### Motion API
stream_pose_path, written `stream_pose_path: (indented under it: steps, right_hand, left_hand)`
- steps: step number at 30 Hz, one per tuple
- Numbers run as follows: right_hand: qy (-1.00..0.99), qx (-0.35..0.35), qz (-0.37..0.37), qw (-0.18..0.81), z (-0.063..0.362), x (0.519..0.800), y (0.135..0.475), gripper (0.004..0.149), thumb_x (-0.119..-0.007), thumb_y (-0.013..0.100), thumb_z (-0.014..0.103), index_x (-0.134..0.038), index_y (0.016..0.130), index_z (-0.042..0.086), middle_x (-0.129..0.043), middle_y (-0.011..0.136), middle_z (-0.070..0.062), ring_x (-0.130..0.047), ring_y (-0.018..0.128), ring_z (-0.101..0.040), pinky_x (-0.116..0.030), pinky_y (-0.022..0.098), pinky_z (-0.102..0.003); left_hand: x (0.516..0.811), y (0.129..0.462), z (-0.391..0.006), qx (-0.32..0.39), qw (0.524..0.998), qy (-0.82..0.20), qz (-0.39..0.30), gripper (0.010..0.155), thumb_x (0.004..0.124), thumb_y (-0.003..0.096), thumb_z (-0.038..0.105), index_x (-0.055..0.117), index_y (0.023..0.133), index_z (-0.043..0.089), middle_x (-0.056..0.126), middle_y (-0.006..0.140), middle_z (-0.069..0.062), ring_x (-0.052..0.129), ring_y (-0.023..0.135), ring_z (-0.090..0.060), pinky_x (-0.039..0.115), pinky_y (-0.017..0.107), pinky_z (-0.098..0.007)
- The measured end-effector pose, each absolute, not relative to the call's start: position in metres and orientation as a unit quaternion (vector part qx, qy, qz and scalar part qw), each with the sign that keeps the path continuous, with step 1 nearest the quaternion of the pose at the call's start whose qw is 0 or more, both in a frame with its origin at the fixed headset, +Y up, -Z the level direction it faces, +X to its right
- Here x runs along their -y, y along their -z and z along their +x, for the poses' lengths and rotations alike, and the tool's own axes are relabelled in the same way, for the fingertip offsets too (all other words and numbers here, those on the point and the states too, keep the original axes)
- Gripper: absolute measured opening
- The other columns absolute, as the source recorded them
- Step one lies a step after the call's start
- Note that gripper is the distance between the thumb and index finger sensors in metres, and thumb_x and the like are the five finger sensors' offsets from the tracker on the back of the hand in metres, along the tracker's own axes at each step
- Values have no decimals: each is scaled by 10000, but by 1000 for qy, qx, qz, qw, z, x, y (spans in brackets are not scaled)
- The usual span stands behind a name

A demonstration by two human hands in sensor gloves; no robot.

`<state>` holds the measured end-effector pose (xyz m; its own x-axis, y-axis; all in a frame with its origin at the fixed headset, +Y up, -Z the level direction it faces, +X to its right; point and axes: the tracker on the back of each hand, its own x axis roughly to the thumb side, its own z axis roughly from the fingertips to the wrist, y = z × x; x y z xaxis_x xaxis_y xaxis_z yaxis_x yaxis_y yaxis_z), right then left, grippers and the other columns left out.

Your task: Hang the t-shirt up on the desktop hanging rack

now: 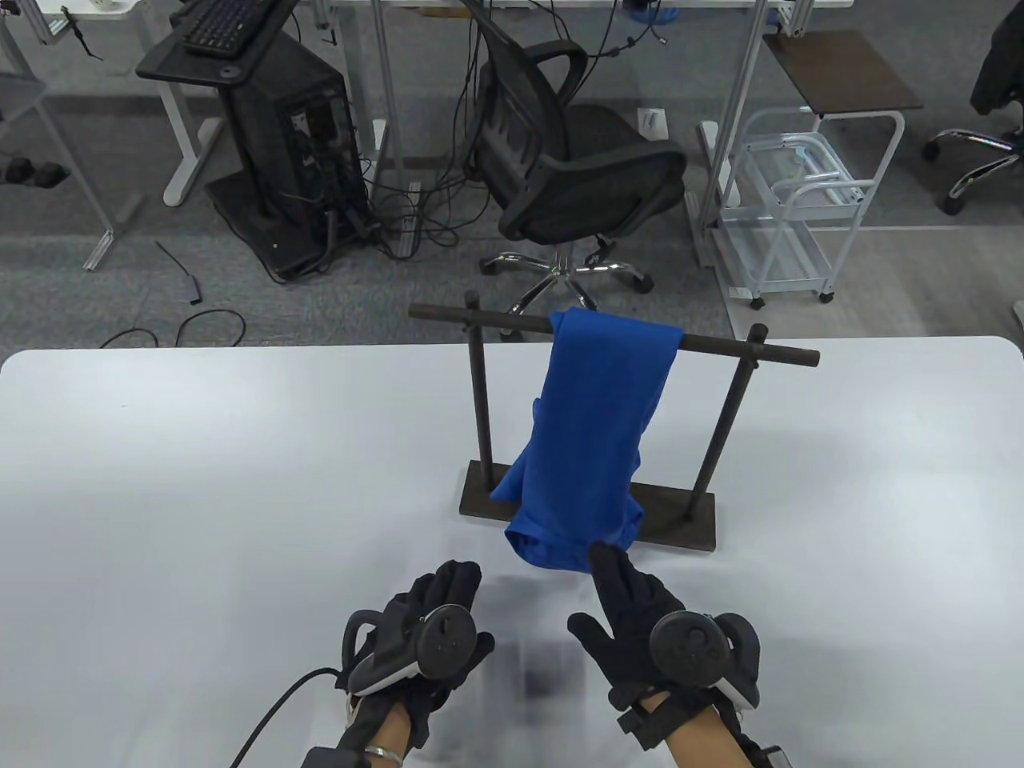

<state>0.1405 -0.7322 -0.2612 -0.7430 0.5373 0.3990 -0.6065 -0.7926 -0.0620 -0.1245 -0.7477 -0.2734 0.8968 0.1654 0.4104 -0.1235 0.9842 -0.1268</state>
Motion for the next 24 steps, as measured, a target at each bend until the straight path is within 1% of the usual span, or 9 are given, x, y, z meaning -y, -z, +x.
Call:
stream_pose_path:
  steps: [6,12,16,19,24]
  right_hand:
    - [-935,52,188,295,135,740,264,740,-710,448,565,-473,1047,201,-568,1045,-188,-702,812,-485,-531,604,-669]
    - [-935,18,188,301,131,749,265,734,-704,452,565,-482,1045,193,-565,1047,-182,-689,824,-483,-521,611,-669]
    - [-932,13,183,312,133,750,268,732,-703,453,564,-486,1043,191,-564,1047,-181,-686,826,-484,-520,612,-669]
    - [-924,16,183,335,136,749,269,730,-699,456,566,-490,1043,185,-565,1048,-180,-690,824,-482,-523,611,-668]
    - [-920,16,182,347,136,748,270,727,-697,458,564,-494,1042,181,-564,1047,-188,-689,825,-482,-522,611,-669]
  left_hand:
    - [750,273,-122,221,971,-71,-50,858,619,437,561,257,1061,96,416,1095,-223,657,948,-504,612,634,-669]
    - [755,274,-121,223,971,-68,-61,859,618,437,562,255,1062,98,413,1095,-223,650,951,-505,605,637,-674]
    - [754,275,-121,223,971,-62,-57,863,617,437,562,243,1061,96,405,1097,-223,643,955,-506,600,640,-676]
    - [753,276,-123,224,971,-71,-48,901,610,435,570,159,1049,88,379,1098,-229,634,958,-509,596,641,-677]
    - [754,276,-123,221,971,-68,-57,901,612,435,569,165,1050,85,392,1096,-231,642,953,-509,597,638,-677]
